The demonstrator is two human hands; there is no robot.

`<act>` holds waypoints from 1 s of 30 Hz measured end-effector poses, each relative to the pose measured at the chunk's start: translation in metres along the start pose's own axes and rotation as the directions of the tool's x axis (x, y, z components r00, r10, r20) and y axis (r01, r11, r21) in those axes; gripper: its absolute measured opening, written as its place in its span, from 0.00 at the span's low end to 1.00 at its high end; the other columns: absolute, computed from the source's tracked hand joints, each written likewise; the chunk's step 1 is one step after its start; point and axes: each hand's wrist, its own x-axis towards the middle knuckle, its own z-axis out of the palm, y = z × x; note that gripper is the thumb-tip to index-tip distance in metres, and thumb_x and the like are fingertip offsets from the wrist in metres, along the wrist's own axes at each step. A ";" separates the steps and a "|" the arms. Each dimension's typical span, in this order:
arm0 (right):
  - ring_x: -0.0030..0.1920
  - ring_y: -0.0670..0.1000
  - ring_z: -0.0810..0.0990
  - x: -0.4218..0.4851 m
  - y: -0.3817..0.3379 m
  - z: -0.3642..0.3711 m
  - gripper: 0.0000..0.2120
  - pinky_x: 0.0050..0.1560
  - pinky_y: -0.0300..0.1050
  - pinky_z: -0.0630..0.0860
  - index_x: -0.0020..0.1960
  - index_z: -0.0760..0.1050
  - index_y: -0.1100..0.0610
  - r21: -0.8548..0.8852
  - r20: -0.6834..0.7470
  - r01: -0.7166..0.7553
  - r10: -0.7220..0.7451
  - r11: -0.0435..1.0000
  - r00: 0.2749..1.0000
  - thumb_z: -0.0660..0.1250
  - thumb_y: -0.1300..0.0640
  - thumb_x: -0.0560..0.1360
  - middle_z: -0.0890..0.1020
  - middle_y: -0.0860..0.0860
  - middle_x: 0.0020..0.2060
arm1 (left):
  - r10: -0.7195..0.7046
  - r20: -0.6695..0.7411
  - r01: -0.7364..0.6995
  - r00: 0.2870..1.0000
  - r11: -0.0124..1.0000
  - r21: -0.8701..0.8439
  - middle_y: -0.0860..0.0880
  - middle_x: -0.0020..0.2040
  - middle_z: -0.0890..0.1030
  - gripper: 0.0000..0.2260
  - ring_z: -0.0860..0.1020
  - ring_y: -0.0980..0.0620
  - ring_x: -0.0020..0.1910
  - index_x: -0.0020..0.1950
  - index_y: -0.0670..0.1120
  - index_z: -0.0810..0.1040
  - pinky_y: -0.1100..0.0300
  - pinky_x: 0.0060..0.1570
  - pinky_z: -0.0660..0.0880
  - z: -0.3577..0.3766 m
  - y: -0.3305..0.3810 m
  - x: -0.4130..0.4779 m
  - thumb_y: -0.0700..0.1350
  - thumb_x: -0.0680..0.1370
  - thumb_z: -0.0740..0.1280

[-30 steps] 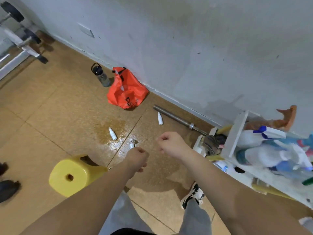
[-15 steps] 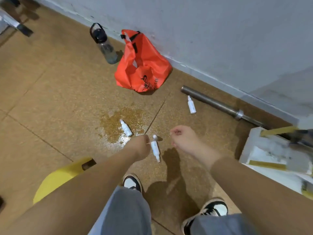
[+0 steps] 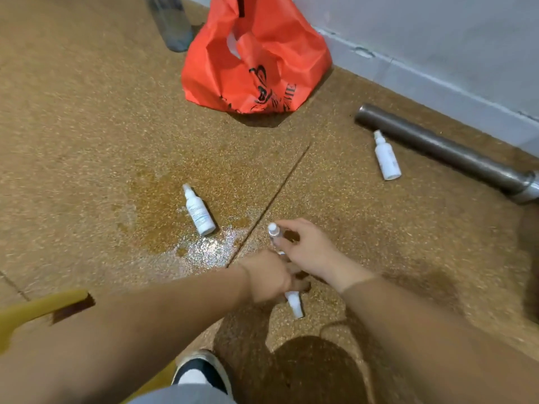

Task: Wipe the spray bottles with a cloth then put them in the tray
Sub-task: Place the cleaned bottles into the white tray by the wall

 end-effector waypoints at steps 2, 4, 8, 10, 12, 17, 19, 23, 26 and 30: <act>0.64 0.47 0.76 0.006 0.006 0.011 0.17 0.64 0.48 0.74 0.68 0.77 0.40 -0.032 -0.032 0.010 -0.011 0.999 0.999 0.69 0.47 0.80 0.78 0.42 0.64 | -0.028 0.007 0.028 1.000 0.999 0.026 0.45 0.58 0.78 0.17 0.82 0.40 0.48 0.71 0.49 0.72 0.46 0.39 0.81 0.005 0.005 0.004 0.45 0.82 0.67; 0.56 0.48 0.79 0.010 0.004 0.015 0.14 0.57 0.51 0.78 0.64 0.77 0.41 -0.143 -0.040 0.022 -0.028 0.989 0.999 0.69 0.44 0.78 0.80 0.42 0.58 | -0.070 -0.009 0.071 0.997 0.997 0.008 0.46 0.48 0.77 0.12 0.81 0.41 0.44 0.64 0.46 0.74 0.47 0.37 0.80 0.001 0.008 -0.002 0.46 0.82 0.66; 0.41 0.49 0.80 0.030 -0.015 0.018 0.10 0.45 0.50 0.78 0.49 0.74 0.50 -0.114 -0.093 -0.034 0.024 0.993 0.995 0.73 0.50 0.74 0.82 0.46 0.42 | -0.240 -0.099 0.233 0.966 0.969 -0.080 0.48 0.42 0.72 0.17 0.72 0.46 0.37 0.55 0.46 0.72 0.52 0.39 0.78 -0.007 -0.016 -0.042 0.58 0.79 0.56; 0.42 0.51 0.81 0.043 -0.021 0.019 0.12 0.46 0.52 0.79 0.49 0.73 0.52 0.104 -0.099 -0.112 0.122 0.988 0.988 0.75 0.53 0.73 0.83 0.49 0.43 | -0.389 -0.132 0.370 0.912 0.917 -0.146 0.49 0.42 0.73 0.16 0.72 0.47 0.39 0.48 0.49 0.70 0.54 0.41 0.77 -0.003 -0.035 -0.066 0.59 0.78 0.52; 0.42 0.53 0.83 0.055 -0.022 0.018 0.12 0.45 0.56 0.83 0.52 0.73 0.52 0.296 -0.077 -0.186 0.217 0.937 0.973 0.74 0.56 0.74 0.83 0.52 0.46 | -0.666 -0.180 0.537 0.724 0.708 -0.458 0.50 0.41 0.74 0.12 0.74 0.50 0.37 0.44 0.49 0.69 0.53 0.40 0.79 -0.001 -0.053 -0.085 0.55 0.79 0.56; 0.40 0.52 0.77 0.078 -0.027 0.001 0.09 0.38 0.44 0.77 0.61 0.72 0.54 0.443 -0.127 -0.198 0.280 0.874 0.952 0.63 0.54 0.83 0.78 0.53 0.44 | -0.980 0.194 0.350 -0.038 -0.195 -0.916 0.48 0.49 0.79 0.15 0.80 0.46 0.41 0.65 0.41 0.73 0.57 0.33 0.73 0.011 -0.113 -0.107 0.48 0.82 0.65; 0.39 0.52 0.74 0.086 -0.026 -0.017 0.08 0.41 0.50 0.74 0.61 0.71 0.53 0.369 -0.158 -0.188 0.260 0.910 0.952 0.59 0.51 0.84 0.76 0.52 0.42 | -0.940 0.338 0.362 -0.041 -0.329 -0.872 0.47 0.54 0.79 0.31 0.81 0.47 0.43 0.75 0.43 0.67 0.57 0.32 0.75 0.019 -0.128 -0.106 0.60 0.79 0.70; 0.43 0.55 0.76 0.097 -0.017 -0.073 0.12 0.44 0.49 0.69 0.58 0.71 0.54 0.188 -0.257 -0.204 0.249 0.961 0.934 0.58 0.47 0.81 0.78 0.51 0.44 | -0.931 0.362 0.514 -0.032 -0.326 -0.793 0.48 0.43 0.77 0.30 0.77 0.51 0.37 0.67 0.41 0.70 0.57 0.30 0.73 0.021 -0.139 -0.081 0.61 0.77 0.72; 0.49 0.58 0.77 0.101 0.010 -0.114 0.11 0.48 0.48 0.70 0.53 0.74 0.54 -0.050 -0.327 -0.320 0.287 0.946 0.900 0.65 0.46 0.79 0.80 0.52 0.46 | -0.974 0.202 0.566 0.103 -0.109 -0.817 0.49 0.44 0.79 0.21 0.79 0.52 0.38 0.64 0.46 0.72 0.56 0.34 0.78 -0.002 -0.135 -0.048 0.56 0.79 0.70; 0.63 0.63 0.73 0.103 0.056 -0.146 0.19 0.62 0.55 0.73 0.59 0.79 0.60 -0.373 -0.559 -0.413 0.154 0.831 0.815 0.63 0.47 0.79 0.74 0.60 0.67 | -0.922 0.074 0.453 0.381 0.117 -0.884 0.49 0.48 0.81 0.20 0.81 0.49 0.42 0.62 0.49 0.73 0.51 0.39 0.81 -0.052 -0.112 0.006 0.58 0.77 0.73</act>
